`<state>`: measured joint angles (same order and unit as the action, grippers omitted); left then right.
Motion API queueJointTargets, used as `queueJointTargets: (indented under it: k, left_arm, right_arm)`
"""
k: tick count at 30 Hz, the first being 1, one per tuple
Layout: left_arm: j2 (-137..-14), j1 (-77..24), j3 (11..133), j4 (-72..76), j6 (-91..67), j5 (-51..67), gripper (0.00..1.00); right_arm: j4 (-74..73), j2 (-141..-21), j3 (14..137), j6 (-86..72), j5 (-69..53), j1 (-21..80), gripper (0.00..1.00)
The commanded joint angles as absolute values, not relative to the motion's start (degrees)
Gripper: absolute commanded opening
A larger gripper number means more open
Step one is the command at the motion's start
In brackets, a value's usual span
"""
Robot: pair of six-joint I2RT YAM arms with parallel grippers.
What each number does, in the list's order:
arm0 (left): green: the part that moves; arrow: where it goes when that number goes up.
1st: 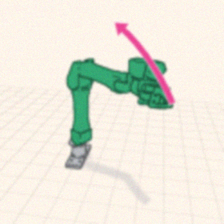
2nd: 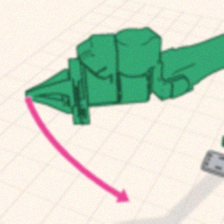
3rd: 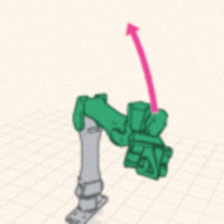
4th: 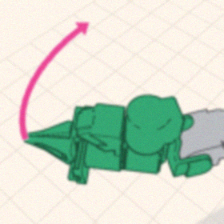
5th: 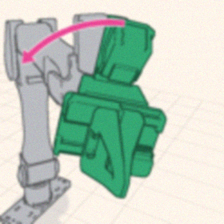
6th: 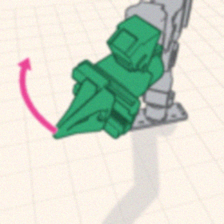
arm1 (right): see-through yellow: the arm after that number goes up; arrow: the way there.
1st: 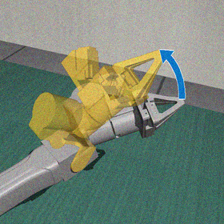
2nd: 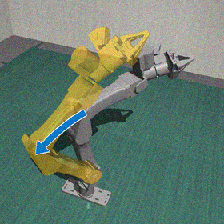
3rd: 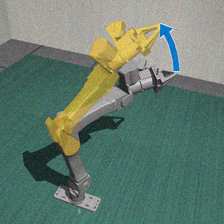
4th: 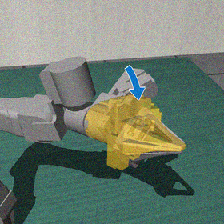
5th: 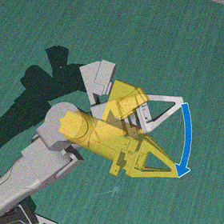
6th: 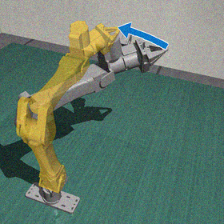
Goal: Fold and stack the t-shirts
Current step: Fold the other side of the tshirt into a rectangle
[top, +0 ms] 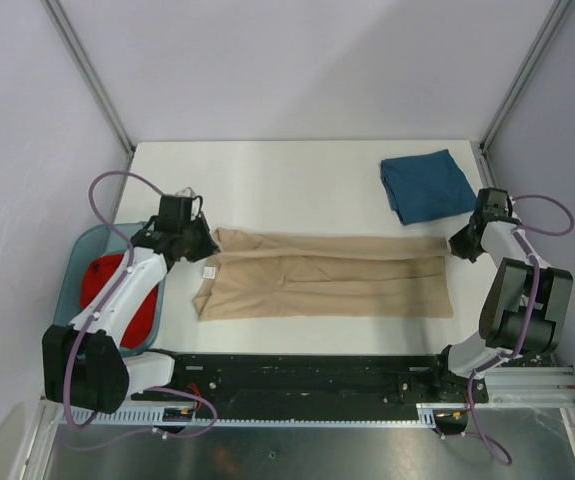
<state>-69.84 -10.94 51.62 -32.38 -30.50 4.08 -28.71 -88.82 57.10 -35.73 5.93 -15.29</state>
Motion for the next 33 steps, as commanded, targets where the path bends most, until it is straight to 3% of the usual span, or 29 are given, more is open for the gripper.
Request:
queueJointTargets:
  k: [1, 33]
  left_arm:
    - [-68.2, -11.2, 50.6, -33.2, -32.0, 2.1, 0.00]
    - [-64.3, -10.8, 44.4, -34.8, -36.9, -0.6, 0.00]
  right_arm:
    - [-28.6, -88.3, 54.3, -34.6, 6.0, -15.8, 0.00]
    - [-29.6, -85.6, 50.5, -34.2, 6.2, -17.7, 0.00]
